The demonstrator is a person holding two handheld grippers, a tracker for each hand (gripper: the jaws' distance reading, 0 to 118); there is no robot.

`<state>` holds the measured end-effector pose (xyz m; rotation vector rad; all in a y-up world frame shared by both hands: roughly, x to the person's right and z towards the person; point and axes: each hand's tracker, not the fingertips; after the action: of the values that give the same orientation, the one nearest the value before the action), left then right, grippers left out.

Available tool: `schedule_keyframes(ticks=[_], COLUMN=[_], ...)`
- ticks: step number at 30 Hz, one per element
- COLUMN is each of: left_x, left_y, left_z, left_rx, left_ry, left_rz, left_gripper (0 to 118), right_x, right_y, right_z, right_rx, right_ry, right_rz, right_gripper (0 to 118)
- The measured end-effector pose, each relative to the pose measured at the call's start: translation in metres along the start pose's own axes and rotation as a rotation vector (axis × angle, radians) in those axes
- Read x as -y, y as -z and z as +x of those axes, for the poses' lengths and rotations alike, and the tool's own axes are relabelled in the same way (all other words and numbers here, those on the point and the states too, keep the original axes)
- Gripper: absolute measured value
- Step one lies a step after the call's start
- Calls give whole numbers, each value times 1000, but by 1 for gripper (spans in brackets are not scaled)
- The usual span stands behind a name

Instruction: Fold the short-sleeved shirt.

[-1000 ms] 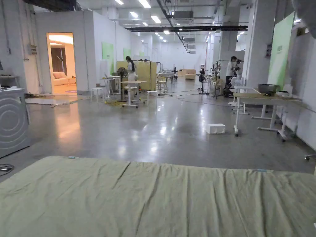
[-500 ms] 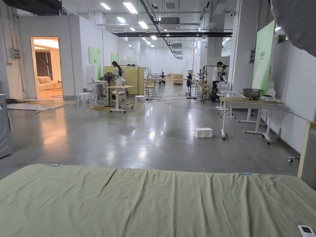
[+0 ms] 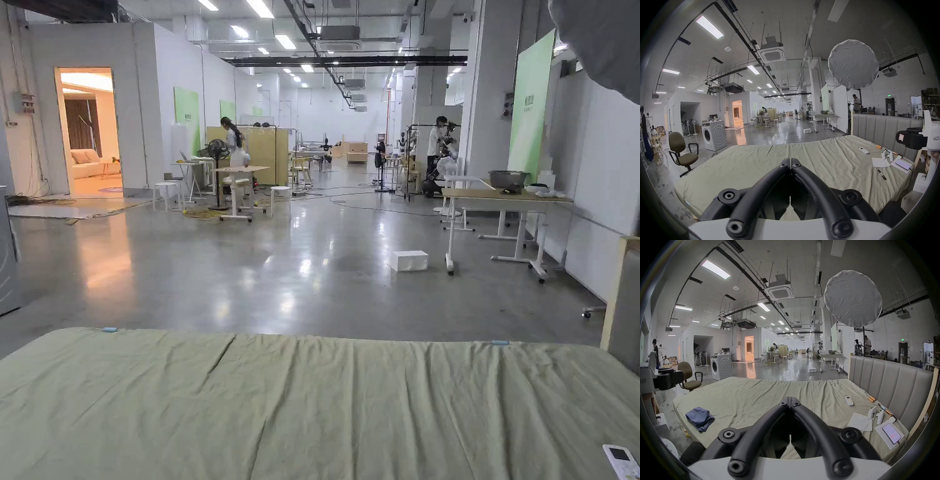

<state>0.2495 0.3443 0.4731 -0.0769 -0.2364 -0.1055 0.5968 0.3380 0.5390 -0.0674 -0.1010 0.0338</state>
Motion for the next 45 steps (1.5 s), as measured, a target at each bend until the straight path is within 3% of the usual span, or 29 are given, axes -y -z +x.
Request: schedule_keyframes(ticks=[15,17,20,21,24,26,28,45], left_x=[-7,-6,-4,-4,-2,-3,-2,-9], left_y=[0,1,2,3,2,1,2,-1], left_z=[0,1,0,-1,-1,-1,0,-5], left_rx=[1,-15,-20,-14,0,-5,-10,-36], left_ry=[-8,-5,-12,-20,-44,-46,-37,-61], left_rz=[-14,-20,-29,-30,-19,-19,-12,38], left_gripper=[0,7,50,71,92,103,118,118], right_x=[-9,-10,-9,-9,-5,-4,-5,-8], right_y=[-3,-5,-4,-3,0,0,-2,0], right_z=[-3,-2,1,0,-4,-6,-7,-10], right_rx=[-8,-2,-16,-11,14,13,14,54], right_ry=[1,0,32,24,-15,-28,-40,-62], right_rz=[8,18,-5,-5,-28,-29,4,18], right_gripper=[2,17,37,52,102,116,118,118])
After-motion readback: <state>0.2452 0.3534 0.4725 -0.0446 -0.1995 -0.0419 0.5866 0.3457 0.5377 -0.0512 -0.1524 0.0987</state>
